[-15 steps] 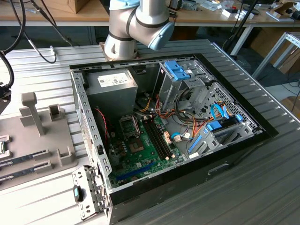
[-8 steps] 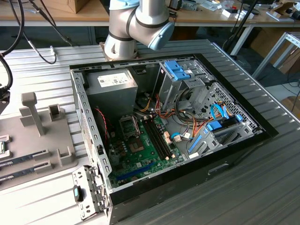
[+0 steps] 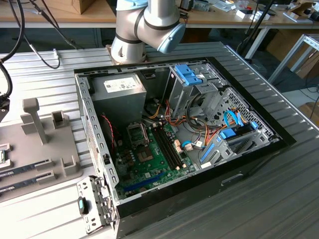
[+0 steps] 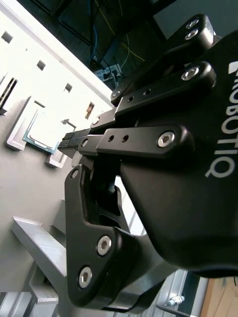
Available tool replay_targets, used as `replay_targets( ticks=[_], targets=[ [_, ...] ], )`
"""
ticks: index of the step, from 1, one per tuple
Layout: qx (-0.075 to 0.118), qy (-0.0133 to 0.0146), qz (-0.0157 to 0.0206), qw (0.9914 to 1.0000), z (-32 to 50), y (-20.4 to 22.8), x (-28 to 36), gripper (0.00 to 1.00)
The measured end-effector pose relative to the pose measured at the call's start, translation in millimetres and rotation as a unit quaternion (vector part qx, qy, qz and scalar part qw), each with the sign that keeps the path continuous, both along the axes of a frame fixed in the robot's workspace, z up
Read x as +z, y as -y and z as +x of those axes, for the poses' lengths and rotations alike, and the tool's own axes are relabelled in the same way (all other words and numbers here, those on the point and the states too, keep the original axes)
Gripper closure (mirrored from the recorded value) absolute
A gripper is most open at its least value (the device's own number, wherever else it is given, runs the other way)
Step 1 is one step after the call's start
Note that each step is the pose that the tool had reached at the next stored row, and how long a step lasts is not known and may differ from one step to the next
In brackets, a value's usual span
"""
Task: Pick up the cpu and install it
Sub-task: 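Reach for the cpu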
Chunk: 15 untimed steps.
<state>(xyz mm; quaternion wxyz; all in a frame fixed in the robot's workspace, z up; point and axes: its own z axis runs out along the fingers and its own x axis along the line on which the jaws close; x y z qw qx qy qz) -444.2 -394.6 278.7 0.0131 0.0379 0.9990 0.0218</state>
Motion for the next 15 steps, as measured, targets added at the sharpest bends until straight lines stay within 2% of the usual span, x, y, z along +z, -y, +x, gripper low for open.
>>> replay_targets(
  ticks=[8,15],
  targets=[
    [0.0,-0.0001,0.0,1.0,-3.6,-2.0,-5.4,0.89],
    [0.0,-0.0001,0.0,1.0,-4.6,-2.6,-6.5,0.89]
  ],
)
